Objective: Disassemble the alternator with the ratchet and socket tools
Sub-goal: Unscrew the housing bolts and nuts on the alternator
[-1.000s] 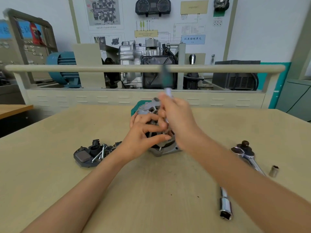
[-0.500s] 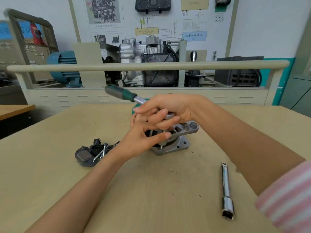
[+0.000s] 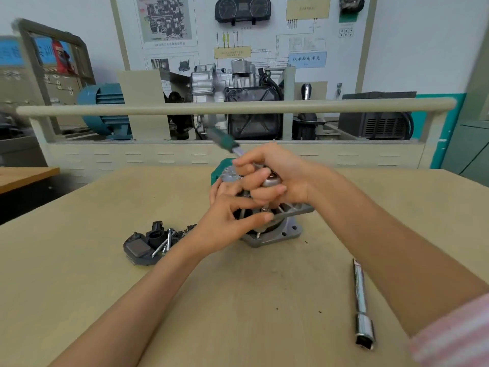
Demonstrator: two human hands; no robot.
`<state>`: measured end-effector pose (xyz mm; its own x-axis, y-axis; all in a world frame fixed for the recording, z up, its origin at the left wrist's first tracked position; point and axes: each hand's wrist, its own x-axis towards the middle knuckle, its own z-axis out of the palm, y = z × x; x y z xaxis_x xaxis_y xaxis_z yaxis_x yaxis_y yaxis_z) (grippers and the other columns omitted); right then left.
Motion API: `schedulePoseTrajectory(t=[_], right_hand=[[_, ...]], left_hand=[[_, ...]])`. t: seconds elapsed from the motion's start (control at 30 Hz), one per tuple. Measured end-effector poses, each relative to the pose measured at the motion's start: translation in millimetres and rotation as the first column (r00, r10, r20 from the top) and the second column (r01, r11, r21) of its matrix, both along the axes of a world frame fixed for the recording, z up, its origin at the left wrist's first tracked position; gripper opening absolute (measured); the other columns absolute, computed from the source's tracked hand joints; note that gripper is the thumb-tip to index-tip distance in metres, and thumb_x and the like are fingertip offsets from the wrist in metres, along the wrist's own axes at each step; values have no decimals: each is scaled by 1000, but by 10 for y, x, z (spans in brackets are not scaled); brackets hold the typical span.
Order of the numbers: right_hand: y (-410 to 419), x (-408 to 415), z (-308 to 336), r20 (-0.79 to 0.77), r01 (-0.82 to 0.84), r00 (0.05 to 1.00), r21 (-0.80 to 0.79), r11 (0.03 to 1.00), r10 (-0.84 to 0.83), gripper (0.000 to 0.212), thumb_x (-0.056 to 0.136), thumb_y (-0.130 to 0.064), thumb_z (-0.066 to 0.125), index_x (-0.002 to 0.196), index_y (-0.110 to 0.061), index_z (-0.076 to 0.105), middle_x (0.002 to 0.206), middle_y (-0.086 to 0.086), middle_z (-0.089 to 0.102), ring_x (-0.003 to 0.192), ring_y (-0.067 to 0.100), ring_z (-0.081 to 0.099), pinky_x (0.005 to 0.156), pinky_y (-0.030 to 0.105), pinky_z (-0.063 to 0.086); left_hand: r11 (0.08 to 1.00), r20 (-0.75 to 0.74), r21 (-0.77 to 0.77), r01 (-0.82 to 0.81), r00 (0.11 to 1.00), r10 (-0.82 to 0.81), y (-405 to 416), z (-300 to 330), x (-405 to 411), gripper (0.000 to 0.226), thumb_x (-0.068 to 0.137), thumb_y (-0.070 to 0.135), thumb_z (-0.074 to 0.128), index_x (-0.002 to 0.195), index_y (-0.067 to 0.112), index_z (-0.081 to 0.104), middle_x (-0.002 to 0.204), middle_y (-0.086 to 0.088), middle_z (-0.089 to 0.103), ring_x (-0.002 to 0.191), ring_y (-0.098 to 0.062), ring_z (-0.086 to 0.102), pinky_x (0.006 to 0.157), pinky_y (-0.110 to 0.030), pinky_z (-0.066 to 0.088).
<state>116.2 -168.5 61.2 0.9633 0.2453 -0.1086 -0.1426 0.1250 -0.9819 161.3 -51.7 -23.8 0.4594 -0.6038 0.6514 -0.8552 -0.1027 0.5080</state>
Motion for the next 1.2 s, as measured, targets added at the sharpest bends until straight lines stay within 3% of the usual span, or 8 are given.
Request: schedulePoseTrajectory(t=[0.13, 0.2, 0.33, 0.57, 0.67, 0.8, 1.03, 1.2], right_hand=[[-26, -57, 38, -20, -227, 974, -144, 963, 226, 32, 89, -18, 44, 59, -15, 36, 34, -9, 31, 22, 4, 24, 28, 15, 16], [77, -106, -135, 114, 116, 986, 59, 991, -122, 31, 96, -18, 41, 65, -14, 37, 36, -9, 35, 24, 5, 27, 30, 16, 17], [250, -187, -460, 74, 644, 585, 563, 518, -808, 29, 101, -23, 33, 74, -15, 39, 51, -4, 49, 39, 12, 41, 36, 18, 33], [-64, -118, 53, -21, -213, 977, -63, 975, 212, 28, 84, -18, 44, 58, -15, 34, 35, -8, 30, 21, 5, 21, 29, 17, 10], [-4, -136, -79, 46, 65, 996, 132, 989, -72, 29, 91, -18, 43, 63, -15, 36, 36, -8, 34, 23, 5, 25, 28, 16, 16], [241, -240, -451, 101, 625, 572, 589, 513, -814, 27, 99, -18, 34, 73, -15, 34, 41, -8, 42, 32, 9, 33, 33, 15, 27], [-19, -128, 55, 17, -97, 995, -80, 992, 98, 35, 97, -17, 36, 62, -16, 33, 34, -10, 31, 22, 4, 21, 35, 18, 10], [200, -192, -301, 205, 452, 826, 317, 834, -525, 32, 98, -19, 40, 67, -14, 37, 40, -8, 40, 26, 7, 28, 31, 16, 19]], left_hand=[[999, 6, -42, 30, 1000, -30, 3, 6, 17, 39, 74, 32, 67, 95, 64, 58, 120, 55, 30, 118, 27, 17, 114, -56, 7], [998, -8, -60, 1, 1000, -2, -10, -29, 15, 35, 70, 34, 70, 85, 65, 60, 112, 51, 42, 115, 19, 28, 112, -55, 9], [996, 10, -66, -62, 998, 63, -52, -52, 6, 14, 68, 41, 66, 80, 40, 72, 97, 39, 54, 108, 8, 39, 114, -42, 2], [1000, -1, -22, -12, 1000, 12, -16, -37, 51, 34, 72, 40, 67, 100, 58, 59, 121, 54, 31, 121, 24, 14, 116, -47, 1], [997, -9, -70, -39, 999, 38, -49, -35, 20, 31, 69, 38, 68, 94, 54, 61, 113, 47, 44, 117, 20, 24, 115, -43, 1], [997, 9, -49, -63, 998, 64, -54, -44, -12, 18, 69, 37, 69, 83, 48, 67, 94, 36, 53, 109, -1, 41, 111, -46, 1], [1000, 11, -28, -4, 1000, 4, -30, -3, -9, 32, 74, 34, 67, 98, 55, 63, 120, 60, 23, 121, 27, 11, 115, -51, 0], [997, 1, -62, -48, 999, 49, -35, -45, 13, 29, 71, 29, 72, 75, 56, 63, 98, 39, 53, 109, 13, 36, 112, -51, 5]])
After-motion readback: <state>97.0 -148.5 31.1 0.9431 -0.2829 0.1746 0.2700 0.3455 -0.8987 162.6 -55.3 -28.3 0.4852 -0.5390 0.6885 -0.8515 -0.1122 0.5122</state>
